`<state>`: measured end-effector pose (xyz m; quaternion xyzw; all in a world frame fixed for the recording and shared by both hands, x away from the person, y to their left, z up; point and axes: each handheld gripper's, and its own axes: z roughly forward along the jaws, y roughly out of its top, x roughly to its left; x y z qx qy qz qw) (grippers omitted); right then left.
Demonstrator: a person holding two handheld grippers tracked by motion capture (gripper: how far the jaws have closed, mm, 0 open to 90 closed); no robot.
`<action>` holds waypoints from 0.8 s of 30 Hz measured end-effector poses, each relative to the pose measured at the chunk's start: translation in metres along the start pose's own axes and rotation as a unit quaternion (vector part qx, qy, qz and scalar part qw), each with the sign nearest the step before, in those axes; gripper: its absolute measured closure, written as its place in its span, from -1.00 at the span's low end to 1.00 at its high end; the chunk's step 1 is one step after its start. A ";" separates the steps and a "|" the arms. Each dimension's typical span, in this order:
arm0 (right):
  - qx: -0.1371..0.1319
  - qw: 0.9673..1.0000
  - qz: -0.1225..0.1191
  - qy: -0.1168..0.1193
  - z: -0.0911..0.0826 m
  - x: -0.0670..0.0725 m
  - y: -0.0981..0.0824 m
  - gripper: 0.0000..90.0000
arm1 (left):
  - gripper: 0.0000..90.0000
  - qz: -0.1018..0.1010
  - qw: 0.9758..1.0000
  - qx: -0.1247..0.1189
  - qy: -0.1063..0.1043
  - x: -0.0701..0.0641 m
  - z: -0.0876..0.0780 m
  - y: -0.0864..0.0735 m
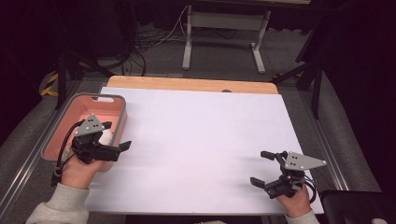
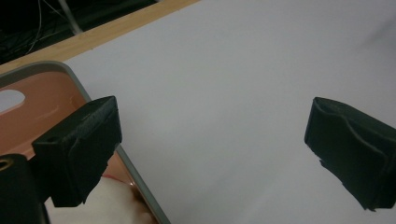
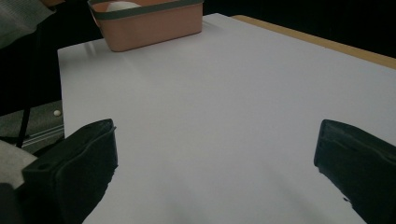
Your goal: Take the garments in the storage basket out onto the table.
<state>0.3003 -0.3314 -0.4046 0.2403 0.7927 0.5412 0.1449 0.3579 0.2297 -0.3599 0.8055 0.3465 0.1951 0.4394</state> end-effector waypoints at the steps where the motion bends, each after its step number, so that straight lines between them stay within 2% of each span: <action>1: 0.000 1.000 0.001 0.000 0.000 0.000 0.000 -1.00 | -0.90 0.001 1.000 0.006 -0.004 0.003 0.001 0.000; 3: 0.001 1.000 0.001 0.001 0.000 0.000 0.000 -1.00 | -0.90 0.002 1.000 0.010 -0.009 0.006 0.002 0.000; 8: 0.000 1.000 0.000 0.004 0.001 0.000 0.000 -1.00 | -0.90 -0.005 1.000 0.018 -0.005 0.014 0.003 -0.001; 12: 0.001 1.000 0.002 0.004 0.001 0.000 0.000 -1.00 | -0.90 -0.010 0.999 0.030 0.006 0.024 0.004 -0.003; 19: 0.005 1.000 0.000 0.014 0.003 0.001 0.000 -1.00 | -0.90 0.003 0.998 0.056 0.000 0.034 0.005 -0.003; 24: 0.005 1.000 0.000 0.015 0.003 0.001 0.000 -1.00 | -0.88 -0.007 0.998 0.062 0.006 0.042 0.004 -0.005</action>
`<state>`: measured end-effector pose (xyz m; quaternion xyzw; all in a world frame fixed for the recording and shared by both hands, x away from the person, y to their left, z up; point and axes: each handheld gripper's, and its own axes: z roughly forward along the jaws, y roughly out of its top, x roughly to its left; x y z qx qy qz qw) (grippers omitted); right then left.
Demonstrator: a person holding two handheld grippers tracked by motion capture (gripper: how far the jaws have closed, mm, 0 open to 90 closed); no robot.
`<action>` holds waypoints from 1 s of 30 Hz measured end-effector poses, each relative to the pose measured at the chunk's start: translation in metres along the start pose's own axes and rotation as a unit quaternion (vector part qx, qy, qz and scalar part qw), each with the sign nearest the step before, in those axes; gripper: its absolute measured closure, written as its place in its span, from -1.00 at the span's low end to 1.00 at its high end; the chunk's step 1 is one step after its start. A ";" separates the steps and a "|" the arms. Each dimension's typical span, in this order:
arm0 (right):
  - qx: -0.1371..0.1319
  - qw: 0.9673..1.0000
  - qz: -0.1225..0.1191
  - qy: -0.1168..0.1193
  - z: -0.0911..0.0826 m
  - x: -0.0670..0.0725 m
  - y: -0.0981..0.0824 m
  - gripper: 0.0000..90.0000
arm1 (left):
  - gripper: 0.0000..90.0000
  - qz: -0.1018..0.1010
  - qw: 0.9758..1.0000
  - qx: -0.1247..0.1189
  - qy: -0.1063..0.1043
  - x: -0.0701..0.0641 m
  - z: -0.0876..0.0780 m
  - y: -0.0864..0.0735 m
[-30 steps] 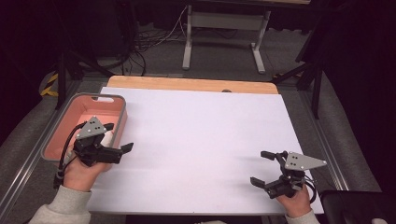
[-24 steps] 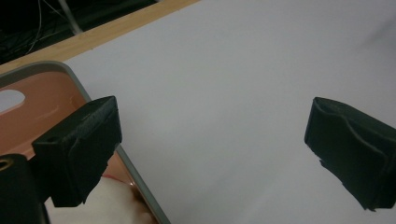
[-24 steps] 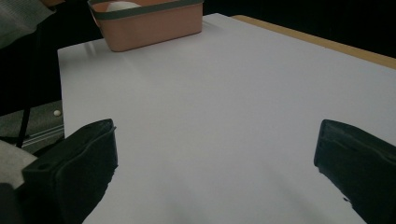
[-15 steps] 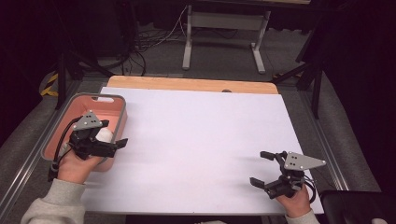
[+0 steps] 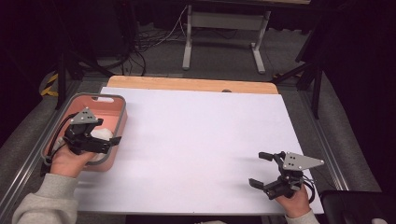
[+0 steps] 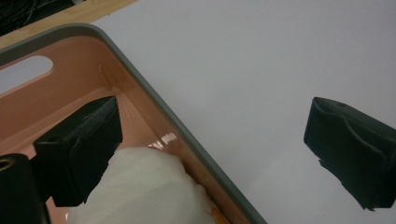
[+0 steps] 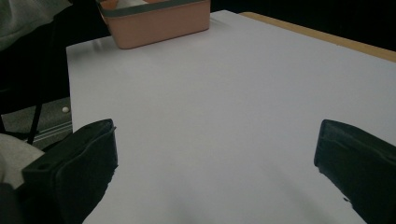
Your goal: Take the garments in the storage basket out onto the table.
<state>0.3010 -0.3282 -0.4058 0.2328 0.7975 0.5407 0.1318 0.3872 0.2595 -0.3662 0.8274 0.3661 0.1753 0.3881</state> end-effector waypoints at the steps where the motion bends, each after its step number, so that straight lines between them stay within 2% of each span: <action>1: 0.000 1.000 0.000 0.000 0.000 0.000 0.000 -1.00 | -0.87 0.000 1.000 0.003 0.003 0.002 0.000 0.000; 4: 0.001 1.000 -0.001 0.003 0.000 0.000 0.000 -1.00 | -0.86 -0.008 1.000 0.016 0.014 0.007 0.000 -0.002; 8: -0.003 1.000 -0.003 0.000 0.000 0.000 0.000 -1.00 | -0.87 -0.018 0.999 0.020 0.017 0.012 0.001 -0.003; 11: -0.007 1.000 -0.003 -0.002 -0.002 0.000 0.000 -1.00 | -0.88 -0.029 0.999 0.034 0.028 0.022 0.001 -0.007; 17: -0.008 1.000 -0.003 -0.002 -0.002 0.001 0.000 -1.00 | -0.88 -0.041 0.997 0.055 0.038 0.033 0.001 -0.013; 26: -0.009 1.000 -0.005 -0.004 -0.001 0.001 0.000 -0.99 | -0.88 -0.058 0.994 0.085 0.034 0.042 0.004 -0.020; 30: -0.012 1.000 -0.004 -0.006 -0.003 0.001 0.000 -0.99 | -0.88 -0.064 0.993 0.095 0.026 0.046 0.008 -0.023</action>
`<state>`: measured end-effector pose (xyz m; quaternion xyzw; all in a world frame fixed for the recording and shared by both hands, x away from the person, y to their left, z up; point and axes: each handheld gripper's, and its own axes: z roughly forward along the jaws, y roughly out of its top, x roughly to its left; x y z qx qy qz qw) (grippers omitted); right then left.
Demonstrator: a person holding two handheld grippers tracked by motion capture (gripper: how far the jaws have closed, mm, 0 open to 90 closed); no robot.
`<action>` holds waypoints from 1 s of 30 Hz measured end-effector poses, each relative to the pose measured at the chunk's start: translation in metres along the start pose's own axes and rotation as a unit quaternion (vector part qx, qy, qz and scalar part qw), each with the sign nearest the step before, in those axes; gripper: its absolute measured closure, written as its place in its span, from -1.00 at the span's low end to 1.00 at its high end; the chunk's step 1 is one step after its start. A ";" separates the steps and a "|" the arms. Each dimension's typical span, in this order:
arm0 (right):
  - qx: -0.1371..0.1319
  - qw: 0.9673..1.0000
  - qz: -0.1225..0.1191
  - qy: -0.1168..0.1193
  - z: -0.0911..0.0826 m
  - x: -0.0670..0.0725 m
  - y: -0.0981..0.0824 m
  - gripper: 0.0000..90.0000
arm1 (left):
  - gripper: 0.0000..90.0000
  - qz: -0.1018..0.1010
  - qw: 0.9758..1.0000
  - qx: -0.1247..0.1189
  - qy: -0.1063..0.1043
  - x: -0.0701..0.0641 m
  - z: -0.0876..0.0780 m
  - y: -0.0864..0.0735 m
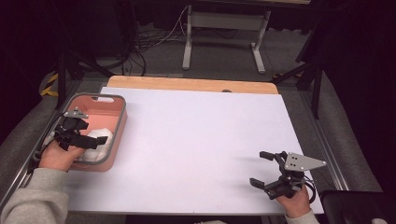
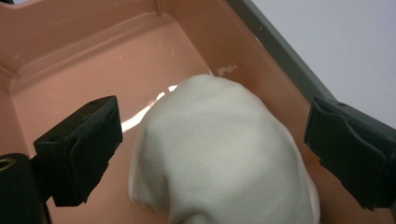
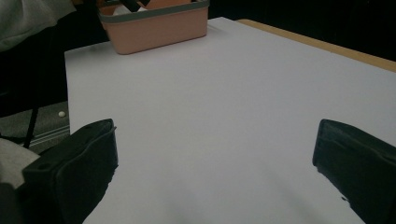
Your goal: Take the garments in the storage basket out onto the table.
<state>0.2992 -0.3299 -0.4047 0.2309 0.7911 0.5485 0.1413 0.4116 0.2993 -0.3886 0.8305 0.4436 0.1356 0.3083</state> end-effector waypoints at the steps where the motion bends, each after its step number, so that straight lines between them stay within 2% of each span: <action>1: 0.000 1.000 0.000 0.000 0.000 0.000 0.000 -0.99 | -0.88 -0.002 1.000 0.006 -0.002 0.001 0.001 0.000; 4: 0.000 1.000 0.001 0.002 0.000 0.000 0.000 -0.99 | -0.88 -0.012 1.000 0.012 -0.006 0.002 0.004 0.000; 11: 0.001 1.000 0.001 0.006 0.000 0.000 0.000 -0.99 | -0.82 -0.014 0.999 0.037 -0.014 0.002 0.009 0.001; 13: 0.001 1.000 0.001 0.006 0.000 0.000 0.000 -0.99 | -0.77 -0.028 0.998 0.051 -0.022 0.002 0.010 0.002; 23: 0.001 1.000 -0.002 0.010 0.001 0.001 0.000 -0.99 | -0.75 -0.012 0.998 0.060 -0.015 0.000 0.014 0.001; 30: -0.010 1.000 -0.009 0.006 -0.003 0.003 0.002 -0.97 | -0.70 -0.014 0.998 0.065 -0.012 -0.002 0.018 0.000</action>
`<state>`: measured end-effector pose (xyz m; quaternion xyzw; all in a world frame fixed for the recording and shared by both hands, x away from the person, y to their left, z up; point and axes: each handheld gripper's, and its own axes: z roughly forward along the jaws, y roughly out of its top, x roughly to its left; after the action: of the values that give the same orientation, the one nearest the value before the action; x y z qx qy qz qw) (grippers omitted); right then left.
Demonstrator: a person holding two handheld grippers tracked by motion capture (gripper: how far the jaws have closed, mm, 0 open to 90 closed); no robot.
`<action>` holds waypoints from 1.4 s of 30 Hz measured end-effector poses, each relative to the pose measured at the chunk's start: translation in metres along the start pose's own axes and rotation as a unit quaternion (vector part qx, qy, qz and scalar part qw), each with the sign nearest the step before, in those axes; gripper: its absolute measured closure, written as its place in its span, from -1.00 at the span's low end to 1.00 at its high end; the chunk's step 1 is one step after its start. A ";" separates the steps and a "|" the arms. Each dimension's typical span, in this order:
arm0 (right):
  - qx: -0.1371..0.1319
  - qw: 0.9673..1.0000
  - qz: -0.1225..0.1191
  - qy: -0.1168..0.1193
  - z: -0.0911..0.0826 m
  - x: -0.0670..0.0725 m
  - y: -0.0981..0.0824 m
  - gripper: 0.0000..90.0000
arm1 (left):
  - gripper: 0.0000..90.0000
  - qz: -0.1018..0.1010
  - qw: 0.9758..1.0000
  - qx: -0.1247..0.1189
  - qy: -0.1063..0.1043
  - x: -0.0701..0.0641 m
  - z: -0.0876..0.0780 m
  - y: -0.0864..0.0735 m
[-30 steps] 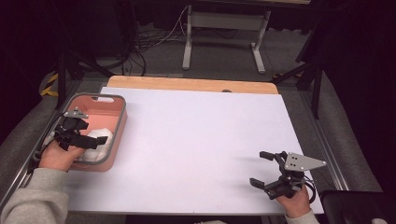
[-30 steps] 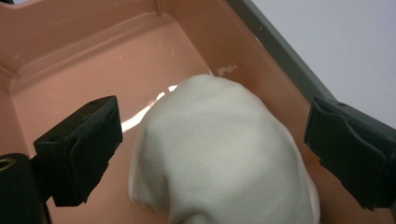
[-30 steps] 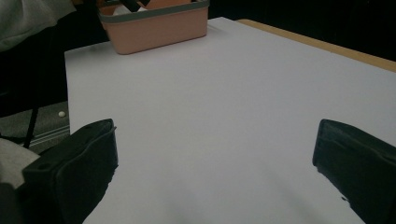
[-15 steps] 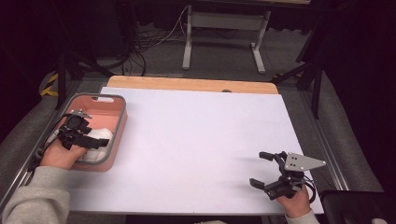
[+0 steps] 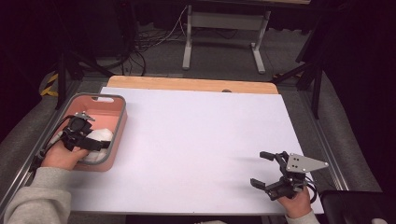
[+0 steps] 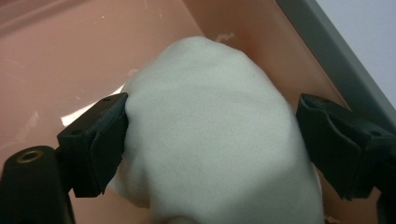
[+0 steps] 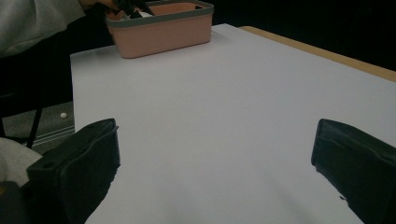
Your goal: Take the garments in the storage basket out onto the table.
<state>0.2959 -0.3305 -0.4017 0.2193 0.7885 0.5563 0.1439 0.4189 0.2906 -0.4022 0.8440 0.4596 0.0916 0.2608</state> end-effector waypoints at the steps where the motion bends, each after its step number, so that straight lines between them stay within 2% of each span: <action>1: 0.000 1.000 0.001 0.000 0.000 0.000 0.000 -0.97 | -0.68 -0.002 1.000 0.000 -0.001 0.000 0.000 0.000; 6: 0.002 1.000 0.000 0.003 0.001 0.000 0.000 -0.97 | -0.57 -0.007 1.000 0.006 -0.002 0.000 0.000 0.000; 10: 0.006 1.000 0.002 0.006 0.002 0.000 -0.001 -0.96 | -0.47 -0.019 1.000 0.006 -0.003 0.001 0.001 -0.001; 14: 0.004 1.000 0.002 0.007 0.001 0.000 -0.001 -0.96 | -0.30 -0.020 1.000 0.009 -0.001 0.001 0.000 -0.001; 16: 0.004 1.000 0.003 0.007 0.001 0.000 -0.001 -0.96 | -0.19 -0.017 1.000 0.011 0.007 0.000 -0.001 -0.001; 18: 0.004 1.000 0.002 0.007 0.001 0.000 0.000 -0.96 | -0.07 -0.019 1.000 0.012 0.006 -0.001 0.000 -0.001; 20: 0.003 1.000 0.002 0.007 0.001 0.000 0.000 -0.96 | 0.01 -0.013 1.000 0.016 0.017 -0.003 0.000 0.000; 24: 0.006 1.000 0.003 0.003 0.001 0.000 -0.001 -0.95 | 0.17 -0.016 0.999 0.021 0.020 -0.005 0.000 0.002; 27: 0.005 1.000 0.002 0.001 0.001 -0.001 -0.001 -0.95 | 0.30 -0.009 0.999 0.025 0.034 -0.008 0.001 0.004; 33: 0.009 1.000 0.003 -0.005 0.001 -0.001 -0.001 -0.94 | 0.40 -0.004 0.999 0.023 0.045 -0.011 -0.001 0.003; 36: 0.008 1.000 0.002 -0.007 0.001 -0.001 -0.001 -0.94 | 0.42 -0.005 0.999 0.023 0.044 -0.012 -0.002 0.003; 42: 0.009 1.000 0.002 -0.007 0.001 -0.001 -0.001 -0.94 | 0.43 -0.005 0.998 0.004 0.056 -0.013 -0.008 0.002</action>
<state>0.2972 -0.3309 -0.4031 0.2259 0.7920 0.5480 0.1463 0.4095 0.2816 -0.3933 0.8361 0.4785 0.1355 0.2314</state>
